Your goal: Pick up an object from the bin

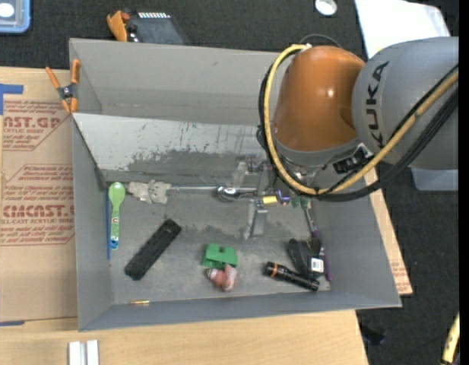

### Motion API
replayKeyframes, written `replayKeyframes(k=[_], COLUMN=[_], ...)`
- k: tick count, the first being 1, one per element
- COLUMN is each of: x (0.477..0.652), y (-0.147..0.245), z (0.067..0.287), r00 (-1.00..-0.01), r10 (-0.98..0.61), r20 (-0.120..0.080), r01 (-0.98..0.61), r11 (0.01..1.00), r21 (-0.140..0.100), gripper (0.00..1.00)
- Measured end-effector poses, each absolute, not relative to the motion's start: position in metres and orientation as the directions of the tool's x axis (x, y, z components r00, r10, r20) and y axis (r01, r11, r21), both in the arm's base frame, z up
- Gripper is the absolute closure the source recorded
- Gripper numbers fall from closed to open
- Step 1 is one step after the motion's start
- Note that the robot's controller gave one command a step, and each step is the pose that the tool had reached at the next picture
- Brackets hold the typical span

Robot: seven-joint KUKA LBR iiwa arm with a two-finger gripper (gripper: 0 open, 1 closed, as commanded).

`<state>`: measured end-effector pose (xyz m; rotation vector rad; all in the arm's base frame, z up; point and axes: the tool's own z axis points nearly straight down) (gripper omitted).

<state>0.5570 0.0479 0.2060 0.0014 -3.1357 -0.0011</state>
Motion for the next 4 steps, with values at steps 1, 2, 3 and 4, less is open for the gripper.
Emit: replayKeyframes(k=[1,2,3,4], x=[0.558,0.530,0.503,0.489], y=[0.048,0.060,0.075,0.065], z=[0.209,0.119,0.125,0.104], r00=[-1.000,-0.993,-0.996,-1.000], r10=[0.002,0.114,0.088,0.026], r20=[-0.005,-0.003,-0.010,-0.002], r01=[0.002,0.114,0.088,0.026], r11=[1.000,0.993,0.996,1.000], r21=[0.001,0.003,0.002,0.002], gripper=[0.00,0.00,0.00,0.00])
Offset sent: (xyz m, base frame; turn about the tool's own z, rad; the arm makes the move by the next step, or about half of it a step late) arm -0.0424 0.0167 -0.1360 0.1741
